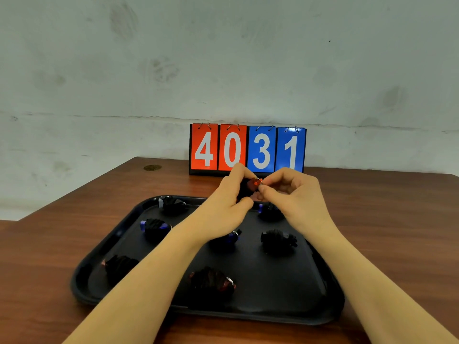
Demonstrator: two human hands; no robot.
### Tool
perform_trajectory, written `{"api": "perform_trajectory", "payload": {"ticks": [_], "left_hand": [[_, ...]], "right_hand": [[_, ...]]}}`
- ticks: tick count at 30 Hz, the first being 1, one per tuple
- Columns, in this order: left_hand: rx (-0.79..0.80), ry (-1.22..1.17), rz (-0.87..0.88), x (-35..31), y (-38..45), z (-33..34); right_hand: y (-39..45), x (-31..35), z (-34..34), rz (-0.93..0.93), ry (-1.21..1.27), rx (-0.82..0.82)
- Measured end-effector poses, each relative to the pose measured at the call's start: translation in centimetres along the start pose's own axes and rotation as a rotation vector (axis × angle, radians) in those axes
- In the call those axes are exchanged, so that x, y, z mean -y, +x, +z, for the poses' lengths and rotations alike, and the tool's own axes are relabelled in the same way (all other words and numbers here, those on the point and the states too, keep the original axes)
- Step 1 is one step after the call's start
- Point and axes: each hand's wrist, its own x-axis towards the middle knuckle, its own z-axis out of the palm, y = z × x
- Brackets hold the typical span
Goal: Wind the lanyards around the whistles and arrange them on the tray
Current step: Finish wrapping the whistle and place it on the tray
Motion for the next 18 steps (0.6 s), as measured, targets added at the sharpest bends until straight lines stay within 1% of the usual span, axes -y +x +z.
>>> {"api": "perform_trajectory", "payload": {"ticks": [4,9,12,15,18], "left_hand": [[0.014,-0.050,-0.012,-0.16,0.00,0.09],[-0.078,0.050,0.055,-0.29,-0.01,0.48],[-0.134,0.098,0.086,-0.46,-0.14,0.52],[-0.183,0.094,0.082,-0.47,-0.17,0.47],[-0.189,0.072,0.066,-0.45,-0.24,0.27]], "right_hand": [[0.03,0.06,0.13,0.029,0.046,-0.007],[0.27,-0.03,0.06,0.069,0.153,-0.018],[0.24,0.03,0.01,0.086,0.248,0.014],[0.17,0.25,-0.31,0.095,0.351,0.060],[0.19,0.51,-0.61,0.085,0.368,0.096]]}}
